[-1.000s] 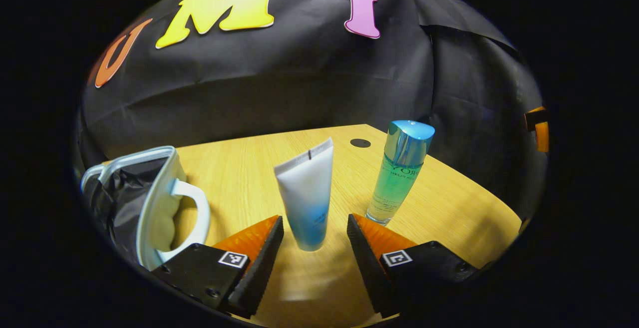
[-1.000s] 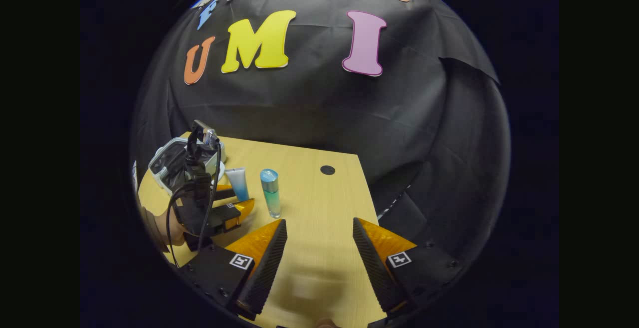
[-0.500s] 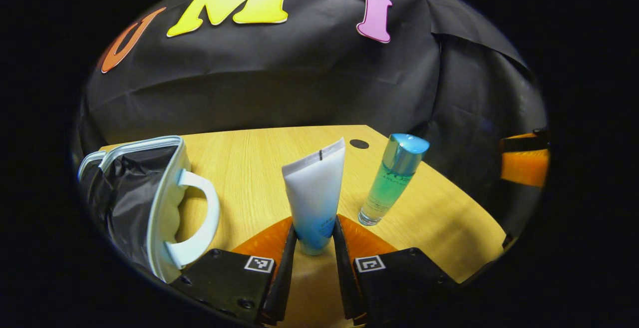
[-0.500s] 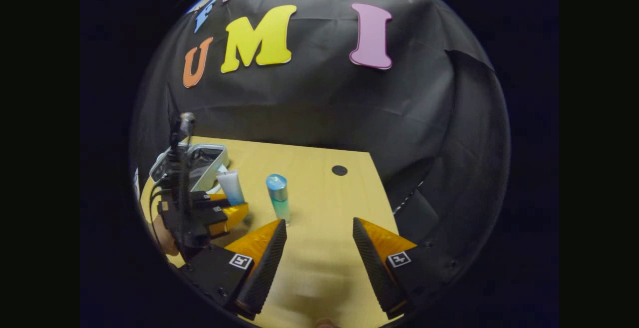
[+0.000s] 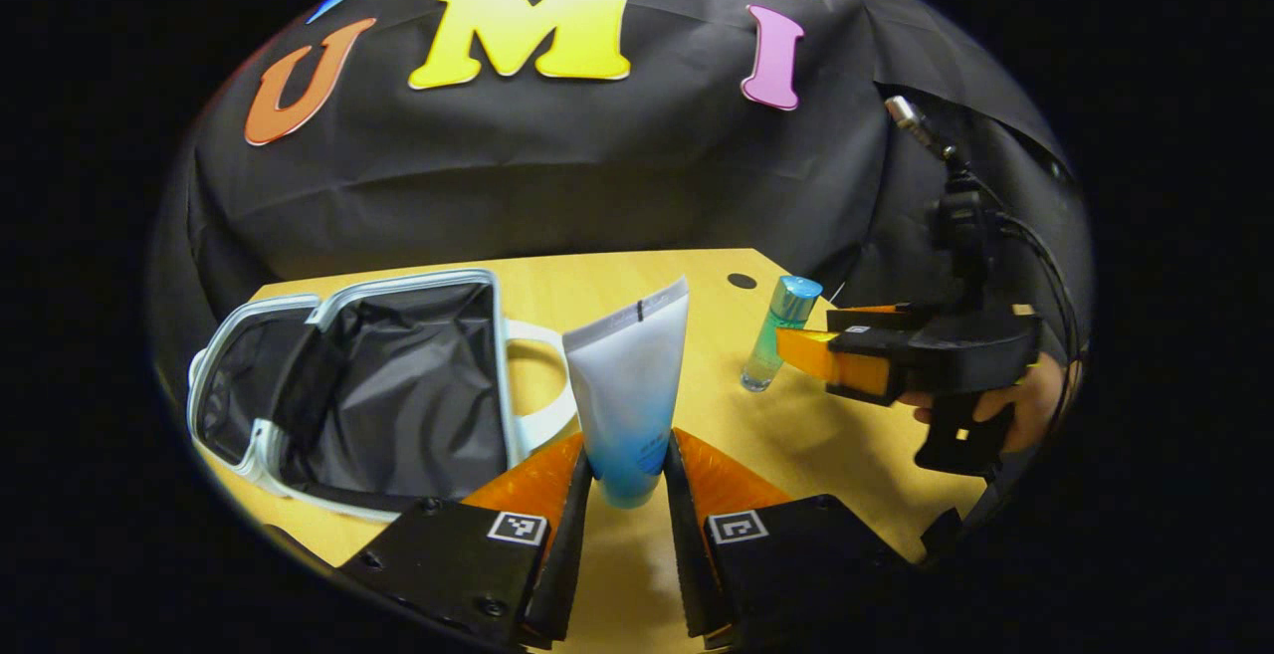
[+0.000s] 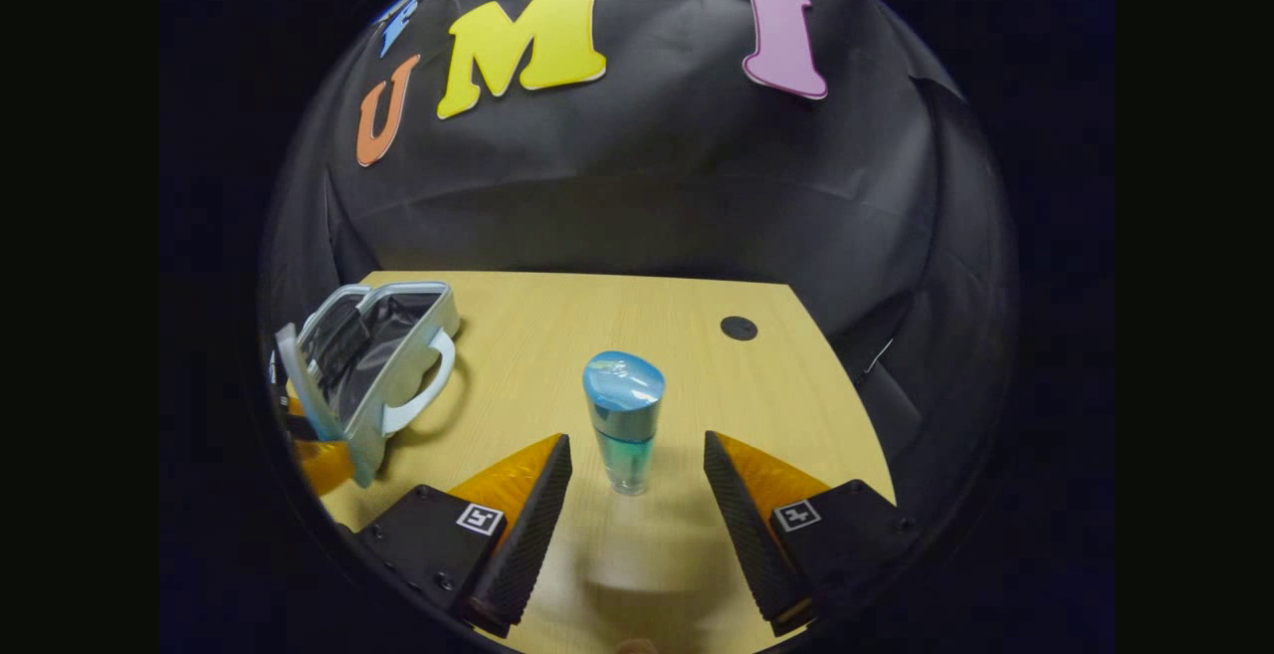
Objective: First open the suitcase, pack the skin care products into it, and then close the suitcase.
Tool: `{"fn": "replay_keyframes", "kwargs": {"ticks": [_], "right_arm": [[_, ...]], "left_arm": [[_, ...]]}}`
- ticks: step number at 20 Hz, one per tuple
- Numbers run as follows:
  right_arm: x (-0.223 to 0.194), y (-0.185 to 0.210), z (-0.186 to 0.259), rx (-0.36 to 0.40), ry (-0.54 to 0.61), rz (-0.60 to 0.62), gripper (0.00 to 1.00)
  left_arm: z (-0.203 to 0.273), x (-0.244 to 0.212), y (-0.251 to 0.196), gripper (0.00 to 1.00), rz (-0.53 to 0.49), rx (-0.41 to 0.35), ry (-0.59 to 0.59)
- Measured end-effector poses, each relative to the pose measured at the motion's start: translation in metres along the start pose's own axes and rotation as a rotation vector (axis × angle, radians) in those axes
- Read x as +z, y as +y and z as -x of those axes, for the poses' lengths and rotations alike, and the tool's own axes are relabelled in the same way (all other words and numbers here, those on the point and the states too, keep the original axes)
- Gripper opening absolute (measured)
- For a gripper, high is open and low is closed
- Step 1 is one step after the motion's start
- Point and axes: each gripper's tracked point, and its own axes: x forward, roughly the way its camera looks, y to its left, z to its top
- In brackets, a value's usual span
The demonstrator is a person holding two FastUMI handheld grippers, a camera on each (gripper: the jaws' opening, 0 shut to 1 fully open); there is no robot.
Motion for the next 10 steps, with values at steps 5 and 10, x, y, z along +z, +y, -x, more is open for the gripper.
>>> {"fn": "replay_keyframes", "kwargs": {"ticks": [5,10], "right_arm": [[-0.002,0.011,-0.025,-0.018,0.013,-0.009,0.63],[-0.003,0.019,-0.027,-0.015,0.013,-0.012,0.40]], "left_arm": [[0.036,-0.001,0.047,0.45,0.038,0.079,0.012],[0.049,0.009,0.102,0.44,0.098,0.173,0.046]]}}
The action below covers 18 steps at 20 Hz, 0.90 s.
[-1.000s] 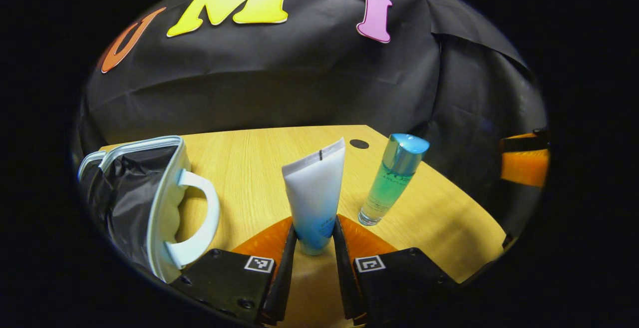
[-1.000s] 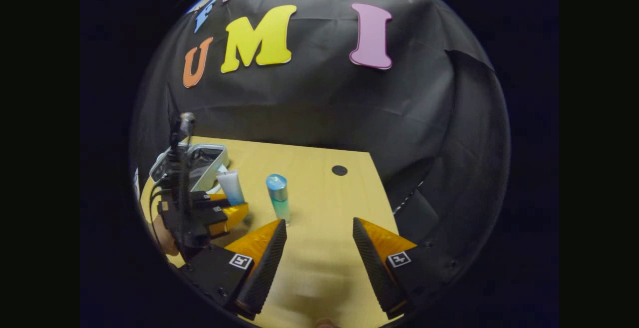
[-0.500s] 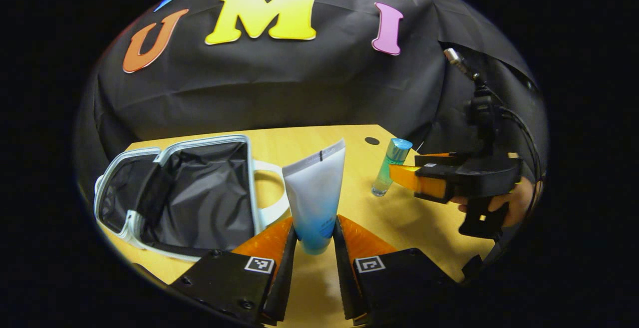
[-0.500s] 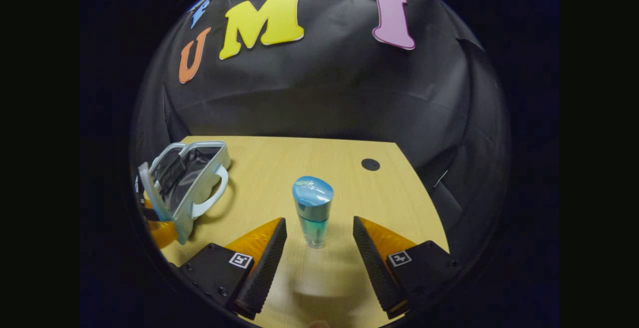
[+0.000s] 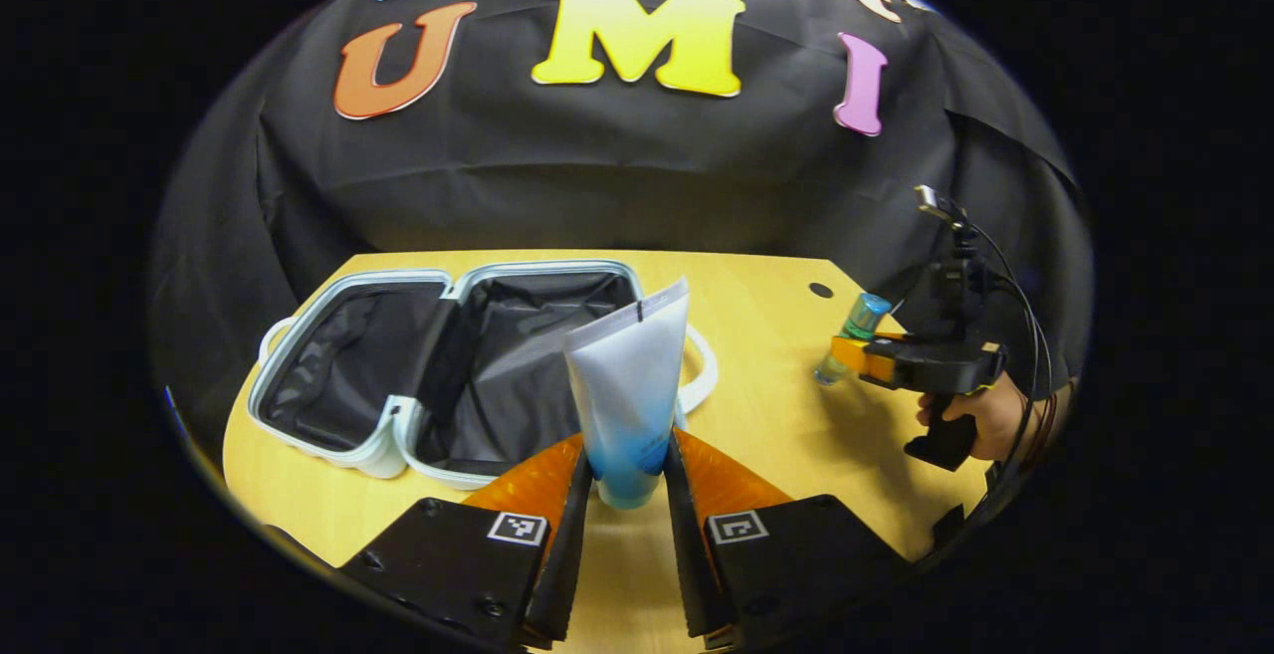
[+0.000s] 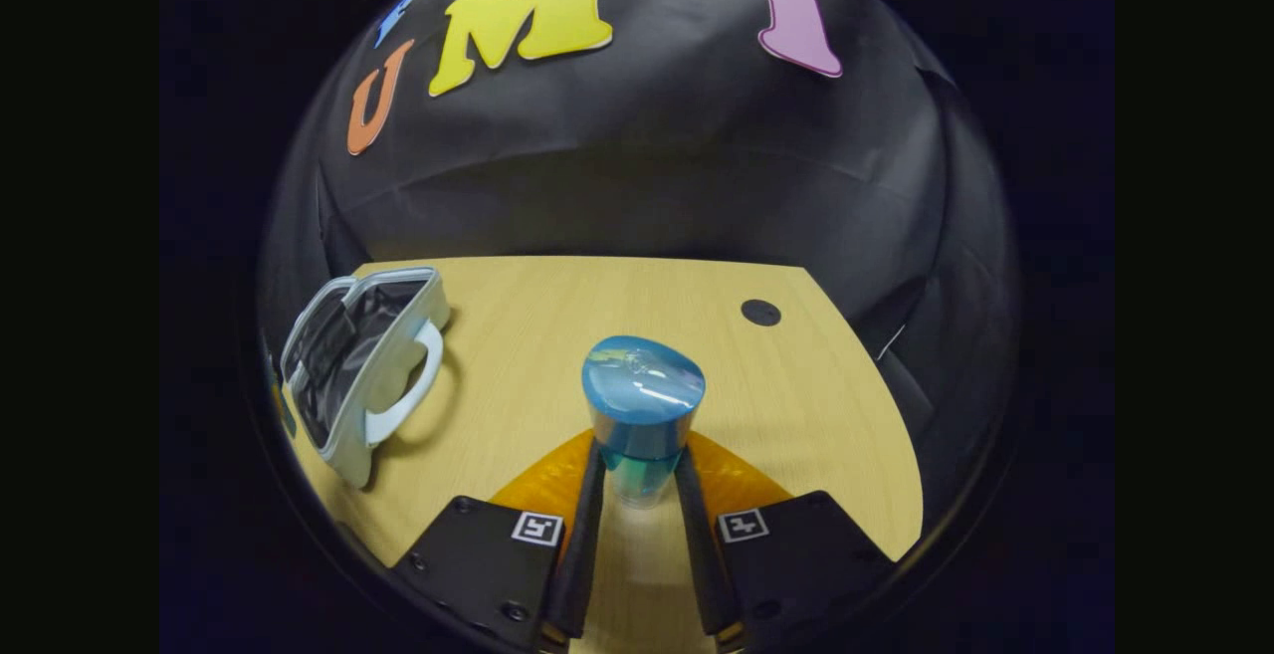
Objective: First open the suitcase, pack the skin care products into it, and then close the suitcase.
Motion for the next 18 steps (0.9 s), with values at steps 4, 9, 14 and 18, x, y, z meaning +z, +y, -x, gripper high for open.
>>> {"fn": "replay_keyframes", "kwargs": {"ticks": [4,9,14,18], "right_arm": [[0.007,0.016,0.030,0.020,0.011,-0.031,0.39],[0.032,0.050,0.102,0.057,-0.026,-0.013,0.39],[0.038,0.087,0.159,0.063,-0.038,-0.022,0.36],[0.019,0.106,0.182,0.058,-0.012,-0.015,0.39]], "left_arm": [[-0.019,0.009,0.043,0.45,0.020,0.040,0.069],[-0.056,-0.019,0.085,0.45,-0.002,0.084,0.259],[-0.089,-0.045,0.099,0.45,-0.047,0.100,0.411],[-0.109,-0.056,0.104,0.44,-0.081,0.104,0.470]]}}
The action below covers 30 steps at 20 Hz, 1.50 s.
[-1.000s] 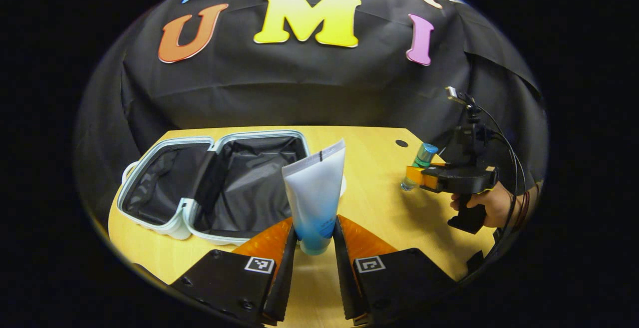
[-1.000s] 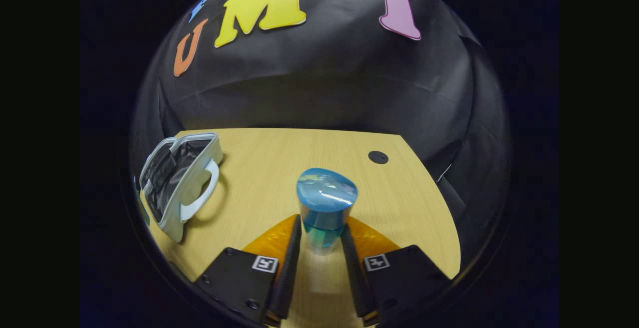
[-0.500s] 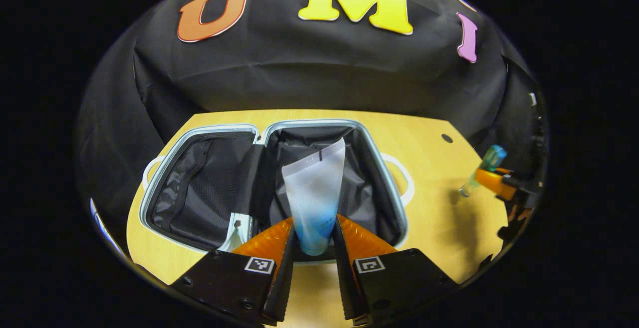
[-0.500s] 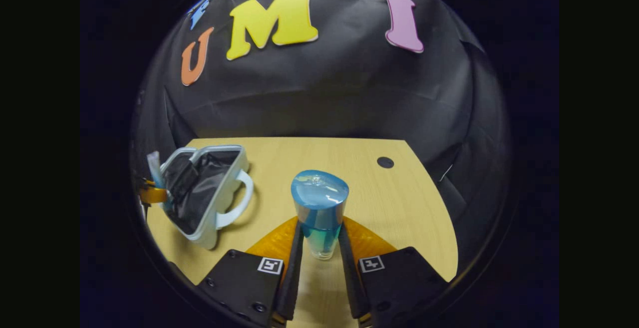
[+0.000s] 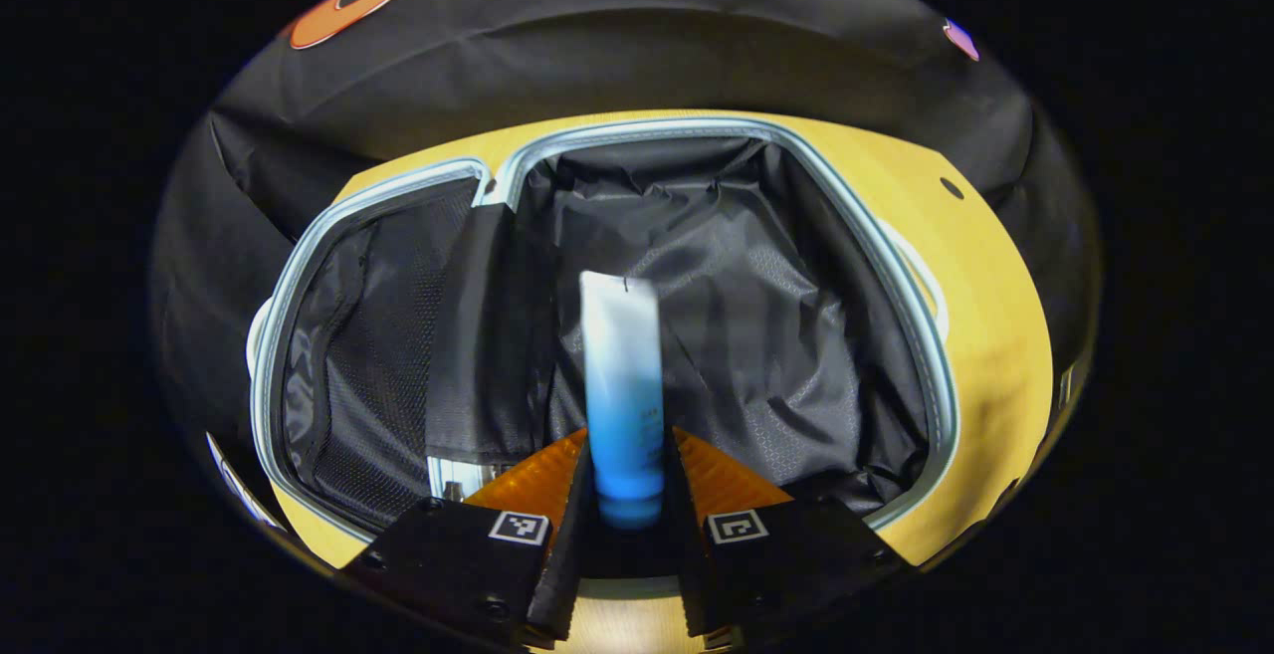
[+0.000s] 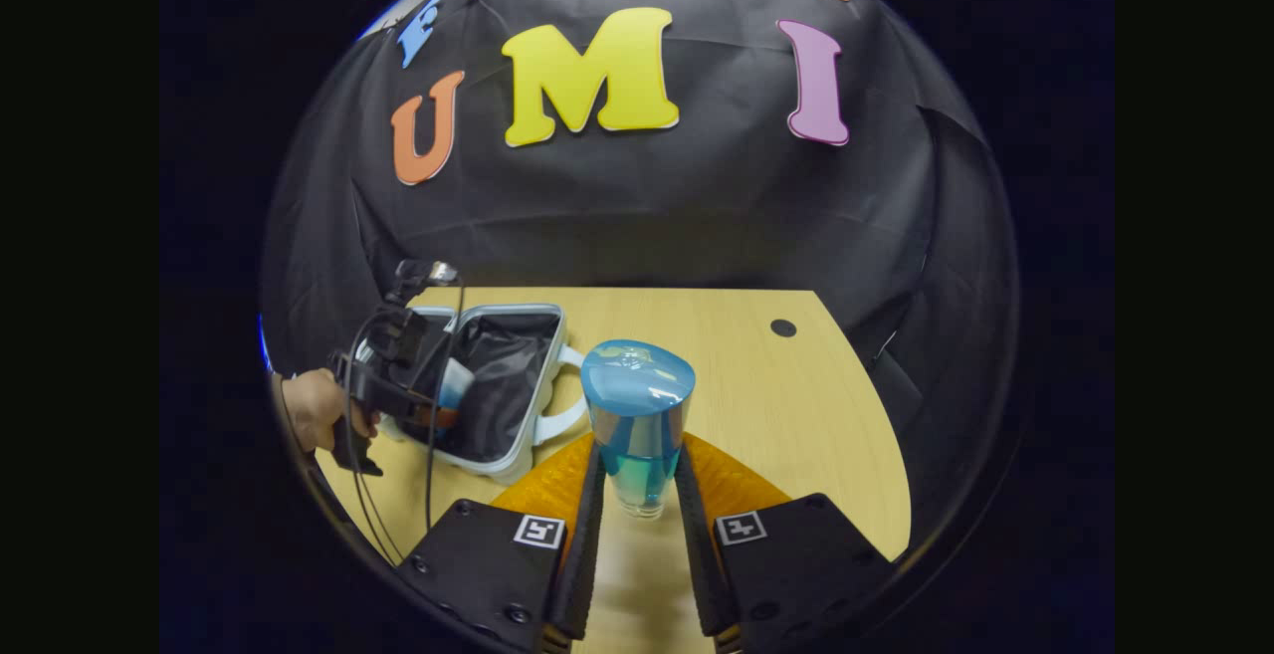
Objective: First open the suitcase, pack the skin care products into it, and then close the suitcase.
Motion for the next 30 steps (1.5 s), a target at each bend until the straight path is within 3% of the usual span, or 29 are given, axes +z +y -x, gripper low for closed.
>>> {"fn": "replay_keyframes", "kwargs": {"ticks": [4,5,6,7,8,9,10,11,13,14,15,16,20,25,29,30], "right_arm": [[0.003,0.014,0.010,0.001,0.004,-0.009,0.39],[0.007,0.018,0.011,0.003,-0.002,0.005,0.36],[0.010,0.025,0.011,0.011,-0.005,0.017,0.38],[0.015,0.031,0.010,0.020,-0.009,0.023,0.39],[0.020,0.039,0.007,0.029,-0.011,0.024,0.36],[0.024,0.048,0.003,0.041,-0.013,0.032,0.36],[0.028,0.058,-0.001,0.053,-0.017,0.045,0.36],[0.031,0.068,-0.006,0.067,-0.017,0.055,0.36],[0.033,0.092,-0.018,0.102,-0.004,0.069,0.38],[0.034,0.103,-0.026,0.117,0.004,0.074,0.39],[0.034,0.115,-0.034,0.131,0.017,0.076,0.38],[0.032,0.127,-0.042,0.148,0.032,0.073,0.38],[0.014,0.170,-0.078,0.193,0.128,0.053,0.38],[-0.023,0.200,-0.121,0.194,0.252,0.030,0.39],[-0.050,0.206,-0.144,0.156,0.345,0.026,0.39],[-0.041,0.210,-0.153,0.153,0.306,0.017,0.38]], "left_arm": [[-0.007,0.003,0.000,0.43,0.016,0.004,-0.009],[-0.006,0.003,0.000,0.51,0.018,0.005,-0.007],[-0.004,0.004,-0.001,0.44,0.024,0.001,-0.015],[0.001,0.007,-0.001,0.45,0.031,-0.006,-0.036],[0.004,0.008,0.000,0.55,0.042,-0.003,-0.055],[0.007,0.008,0.000,0.57,0.048,-0.008,-0.066],[0.012,0.009,-0.002,0.69,0.054,-0.024,-0.078],[0.018,0.010,-0.006,0.68,0.063,-0.046,-0.101],[0.036,0.020,-0.008,0.92,0.055,-0.075,-0.184],[0.048,0.025,-0.006,0.89,0.042,-0.080,-0.235],[0.064,0.030,-0.003,0.99,0.034,-0.080,-0.287],[0.078,0.033,0.000,0.91,0.029,-0.091,-0.344],[0.133,0.022,0.030,0.95,-0.001,-0.068,-0.527],[0.177,-0.020,0.064,0.96,0.037,-0.060,-0.580],[0.182,-0.048,0.093,0.96,0.057,-0.009,-0.576],[0.181,-0.054,0.101,0.96,0.072,0.004,-0.571]]}}
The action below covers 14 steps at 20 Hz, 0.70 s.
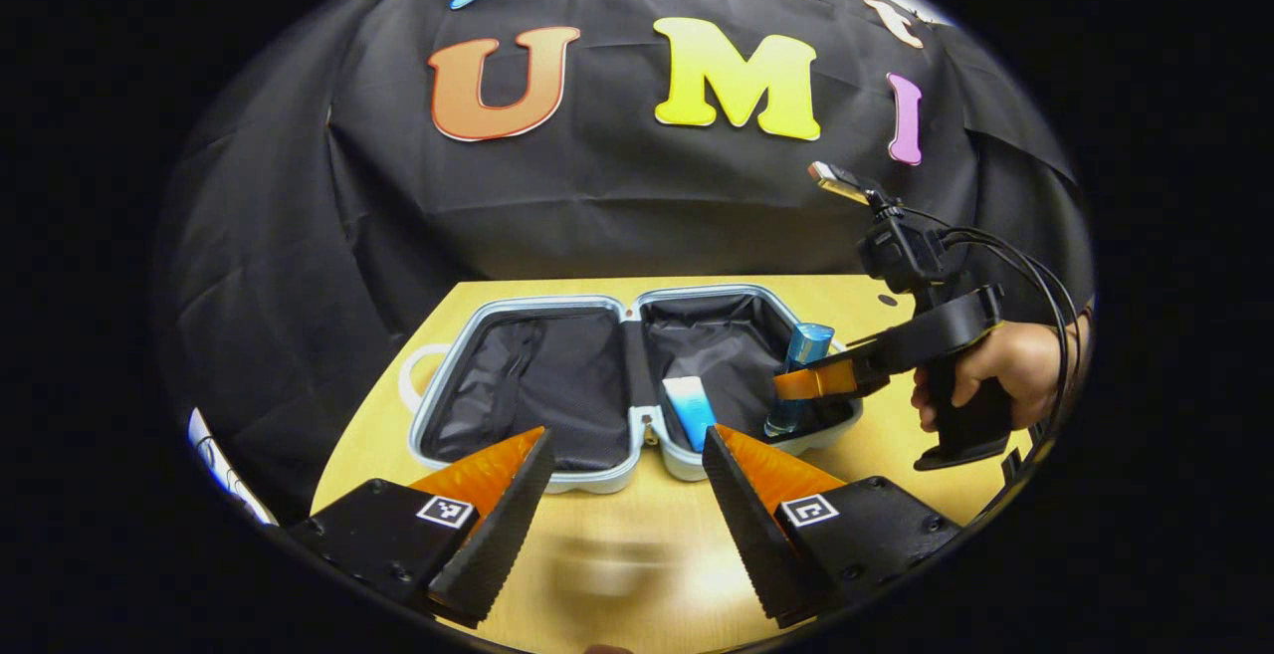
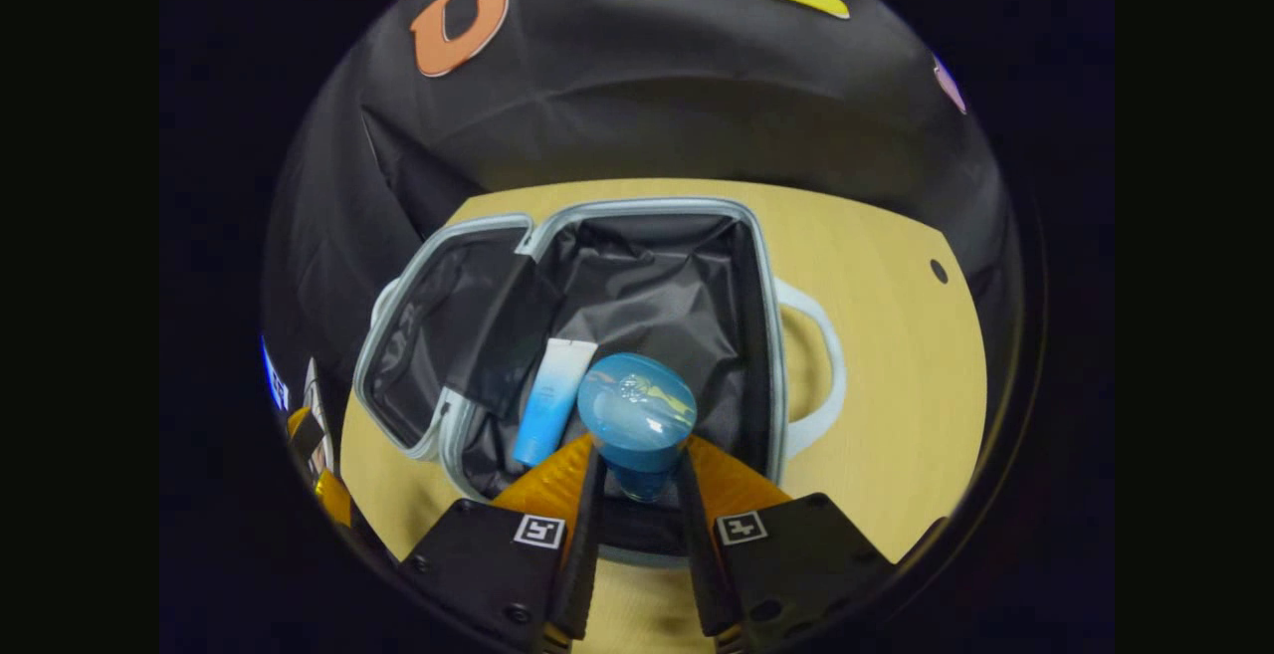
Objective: First open the suitcase, pack the skin care products into it, and then close the suitcase.
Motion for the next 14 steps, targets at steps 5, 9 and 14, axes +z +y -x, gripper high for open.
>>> {"fn": "replay_keyframes", "kwargs": {"ticks": [5,9,14], "right_arm": [[0.014,0.000,-0.041,-0.028,0.025,-0.019,0.39],[0.004,-0.007,-0.070,-0.069,0.093,-0.060,0.39],[0.004,-0.003,-0.070,-0.086,0.094,-0.036,0.42]], "left_arm": [[0.001,-0.015,0.034,0.96,0.103,0.066,0.034],[-0.002,-0.021,0.064,0.96,0.154,0.123,0.043],[-0.011,-0.015,0.098,0.96,0.211,0.152,0.021]]}}
